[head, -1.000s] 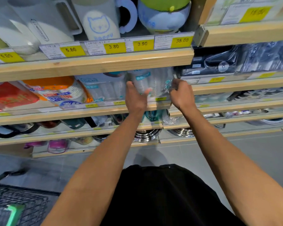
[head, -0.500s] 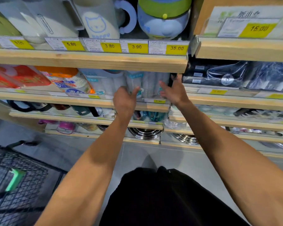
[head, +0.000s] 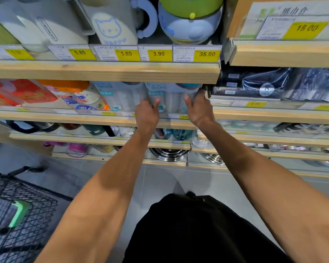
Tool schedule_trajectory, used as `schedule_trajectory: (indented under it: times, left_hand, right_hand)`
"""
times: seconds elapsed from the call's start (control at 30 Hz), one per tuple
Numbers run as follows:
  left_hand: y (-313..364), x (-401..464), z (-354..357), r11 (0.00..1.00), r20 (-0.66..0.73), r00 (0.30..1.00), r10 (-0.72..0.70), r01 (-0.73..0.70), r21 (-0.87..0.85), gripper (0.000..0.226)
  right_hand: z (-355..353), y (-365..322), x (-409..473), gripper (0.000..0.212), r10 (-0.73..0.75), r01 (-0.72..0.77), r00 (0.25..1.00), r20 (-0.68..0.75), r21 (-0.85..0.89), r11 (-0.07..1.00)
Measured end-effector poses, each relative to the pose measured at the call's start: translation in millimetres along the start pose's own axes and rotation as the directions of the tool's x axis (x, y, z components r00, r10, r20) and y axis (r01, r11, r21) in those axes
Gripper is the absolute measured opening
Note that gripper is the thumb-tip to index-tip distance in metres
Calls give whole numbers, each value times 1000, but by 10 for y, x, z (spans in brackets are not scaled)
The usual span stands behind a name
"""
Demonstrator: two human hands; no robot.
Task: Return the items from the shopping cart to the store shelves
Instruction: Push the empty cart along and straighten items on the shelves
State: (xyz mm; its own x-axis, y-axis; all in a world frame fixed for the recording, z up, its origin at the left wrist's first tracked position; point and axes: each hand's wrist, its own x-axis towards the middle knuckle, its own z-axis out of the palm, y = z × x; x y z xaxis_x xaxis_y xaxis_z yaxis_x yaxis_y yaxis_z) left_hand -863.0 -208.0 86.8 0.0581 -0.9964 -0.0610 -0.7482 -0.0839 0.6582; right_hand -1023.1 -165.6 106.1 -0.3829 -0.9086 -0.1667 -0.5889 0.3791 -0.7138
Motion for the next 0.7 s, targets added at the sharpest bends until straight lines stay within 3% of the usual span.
schedule_trajectory:
  times: [0.13, 0.27, 0.4, 0.5, 0.6, 0.7]
  left_hand:
    - [-37, -46, -19, 1000, 2, 1000, 12, -12, 5, 56]
    - [0, -127, -48, 997, -105, 993, -52, 46, -55, 59]
    - [-29, -211, -62, 995, -164, 982, -97, 90, -48, 53]
    - [-40, -283, -3, 994, -143, 985, -100, 93, -51, 46]
    - [36, -404, 179, 988, -33, 999, 20, -25, -154, 51]
    - [328, -580, 375, 946, 75, 973, 217, -190, -263, 49]
  right_hand:
    - [6, 8, 20, 51, -3, 3, 1000, -4, -50, 999]
    - [10, -34, -1, 54, 44, -43, 999, 5, -64, 997]
    - [1, -54, -147, 59, 102, -110, 990, -100, -79, 991]
    - [-100, -33, -287, 49, 40, -70, 980, -196, -145, 987]
    - [-273, 72, -347, 29, -16, 18, 944, -330, 6, 1000]
    - [-534, 251, -339, 23, 13, 26, 906, -422, 86, 996]
